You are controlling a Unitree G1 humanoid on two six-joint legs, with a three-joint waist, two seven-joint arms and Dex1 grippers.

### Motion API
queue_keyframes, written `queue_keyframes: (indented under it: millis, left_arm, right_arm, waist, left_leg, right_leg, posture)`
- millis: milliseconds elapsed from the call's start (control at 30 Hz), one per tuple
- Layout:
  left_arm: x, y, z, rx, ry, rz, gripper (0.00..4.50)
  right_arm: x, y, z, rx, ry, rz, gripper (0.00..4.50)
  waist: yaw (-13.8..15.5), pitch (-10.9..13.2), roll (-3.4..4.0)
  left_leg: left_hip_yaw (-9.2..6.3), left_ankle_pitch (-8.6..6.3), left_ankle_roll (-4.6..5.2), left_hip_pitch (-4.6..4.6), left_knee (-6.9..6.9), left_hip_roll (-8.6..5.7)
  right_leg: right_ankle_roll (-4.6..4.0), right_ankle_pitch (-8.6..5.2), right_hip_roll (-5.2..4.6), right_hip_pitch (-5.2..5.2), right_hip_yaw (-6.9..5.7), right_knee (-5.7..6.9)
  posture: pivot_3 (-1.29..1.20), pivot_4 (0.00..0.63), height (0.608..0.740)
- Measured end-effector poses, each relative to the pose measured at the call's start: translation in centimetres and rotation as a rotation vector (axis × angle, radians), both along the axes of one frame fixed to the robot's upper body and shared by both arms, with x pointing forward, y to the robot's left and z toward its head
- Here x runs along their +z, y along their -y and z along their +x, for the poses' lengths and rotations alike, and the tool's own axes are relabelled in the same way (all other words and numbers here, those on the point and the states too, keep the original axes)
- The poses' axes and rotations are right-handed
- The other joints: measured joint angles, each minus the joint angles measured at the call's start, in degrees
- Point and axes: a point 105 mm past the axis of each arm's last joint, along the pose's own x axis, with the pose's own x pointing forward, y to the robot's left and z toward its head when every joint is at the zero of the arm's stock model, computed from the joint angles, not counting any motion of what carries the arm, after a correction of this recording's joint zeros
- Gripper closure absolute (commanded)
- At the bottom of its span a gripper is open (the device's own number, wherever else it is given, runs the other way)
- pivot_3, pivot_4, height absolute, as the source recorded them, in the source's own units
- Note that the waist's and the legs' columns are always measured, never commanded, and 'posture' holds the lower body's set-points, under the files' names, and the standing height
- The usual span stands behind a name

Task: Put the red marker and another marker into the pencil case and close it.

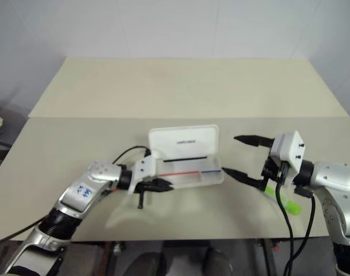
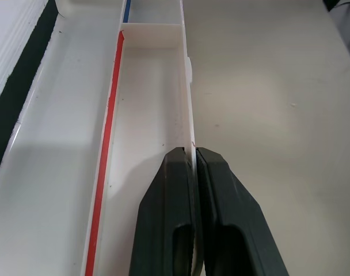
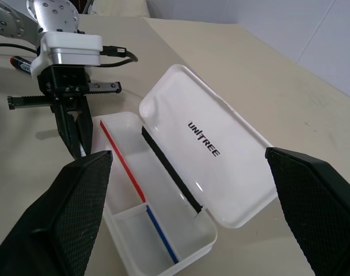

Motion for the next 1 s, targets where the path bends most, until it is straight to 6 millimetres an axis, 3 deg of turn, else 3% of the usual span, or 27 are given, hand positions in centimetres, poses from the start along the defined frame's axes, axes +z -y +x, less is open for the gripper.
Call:
queue_keyframes:
  millis: [433,667,1000]
  left_arm:
    - [-0.4,0.5,-0.5,-0.049,0.009,-0.011,4.47]
    - [-0.5,1.4,-0.7,-0.052,-0.009,-0.035,2.35]
    - [-0.6,1.2,-1.2,-0.054,-0.025,-0.056,2.35]
  right_arm:
    - [0.0,-0.1,-0.1,-0.003,-0.002,0.001,0.0]
    - [0.1,-0.2,0.0,0.0,0.003,0.001,0.0]
    - [0.1,-0.9,0.2,0.025,0.002,0.012,0.0]
  waist:
    - [0.56,0.0,0.0]
    - [0.96,0.01,-0.01]
    - [0.93,0.01,-0.01]
  left_leg:
    - [0.01,0.0,0.01,0.01,0.01,-0.01]
    - [0.02,0.0,0.01,0.01,0.03,0.01]
    - [0.03,0.0,0.01,0.02,0.04,0.01]
  right_leg:
    - [0.0,0.0,0.0,0.01,0.0,0.01]
    - [0.0,0.01,0.02,0.0,0.01,0.03]
    - [0.0,0.01,0.01,0.0,0.02,0.03]
  posture:
    - [0.0,0.15,0.74]
    - [0.0,0.15,0.74]
    - [0.0,0.15,0.74]
